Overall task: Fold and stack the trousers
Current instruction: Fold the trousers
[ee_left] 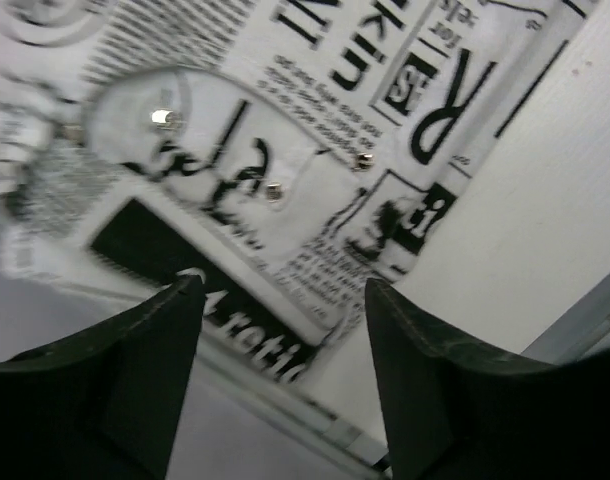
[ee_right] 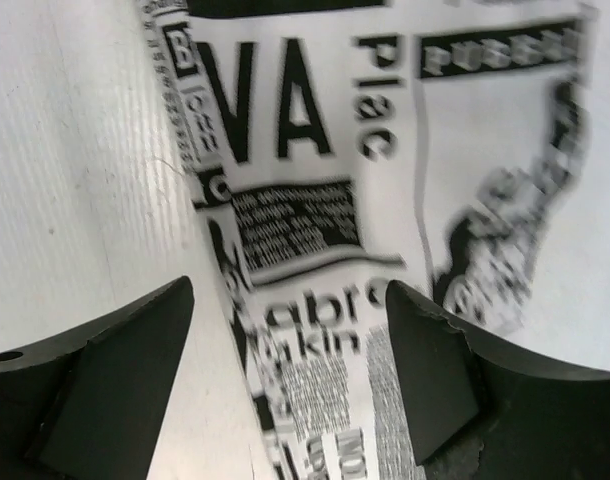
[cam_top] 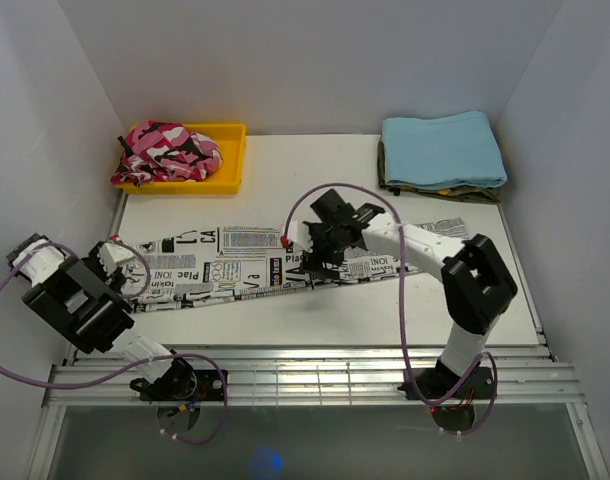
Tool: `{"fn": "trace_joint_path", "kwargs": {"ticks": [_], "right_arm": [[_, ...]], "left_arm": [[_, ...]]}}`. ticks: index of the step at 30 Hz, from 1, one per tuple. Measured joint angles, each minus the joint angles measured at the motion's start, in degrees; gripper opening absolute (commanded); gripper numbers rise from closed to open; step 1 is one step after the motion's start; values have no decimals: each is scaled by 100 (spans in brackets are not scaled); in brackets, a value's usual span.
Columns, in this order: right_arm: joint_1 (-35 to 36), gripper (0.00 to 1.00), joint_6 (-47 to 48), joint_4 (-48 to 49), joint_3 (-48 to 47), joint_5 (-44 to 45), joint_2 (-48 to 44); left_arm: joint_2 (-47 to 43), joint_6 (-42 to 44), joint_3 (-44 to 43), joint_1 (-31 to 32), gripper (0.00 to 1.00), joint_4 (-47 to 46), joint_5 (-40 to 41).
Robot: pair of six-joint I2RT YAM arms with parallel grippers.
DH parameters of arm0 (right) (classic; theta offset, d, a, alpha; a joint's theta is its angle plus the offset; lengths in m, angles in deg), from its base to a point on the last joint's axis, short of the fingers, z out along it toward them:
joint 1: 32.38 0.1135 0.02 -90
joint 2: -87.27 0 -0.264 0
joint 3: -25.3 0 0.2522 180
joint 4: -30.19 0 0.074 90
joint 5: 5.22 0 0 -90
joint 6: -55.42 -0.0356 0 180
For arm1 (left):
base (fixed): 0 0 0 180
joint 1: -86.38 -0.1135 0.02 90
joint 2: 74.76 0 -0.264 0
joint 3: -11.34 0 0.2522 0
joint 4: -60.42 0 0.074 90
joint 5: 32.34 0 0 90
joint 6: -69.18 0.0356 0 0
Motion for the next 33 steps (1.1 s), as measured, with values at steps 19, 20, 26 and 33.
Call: {"fn": "trace_joint_path", "kwargs": {"ticks": [19, 20, 26, 33], "right_arm": [[-7040, 50, -1095, -1652, -964, -1598, -37], [-7158, 50, -1123, -1711, -1049, -1602, 111], [-7390, 51, -1239, -1821, -1436, -1602, 909], [-7488, 49, -1309, -1965, -1462, -1521, 1126]], "left_arm": [[-1344, -4461, 710, 4301, 68, -1567, -802], [-1344, -4763, 876, 4520, 68, -1742, -737], [-1119, -5974, 1178, 4868, 64, -2441, -409], [-1019, -6422, 1473, 4848, 64, -2852, -140]]}}
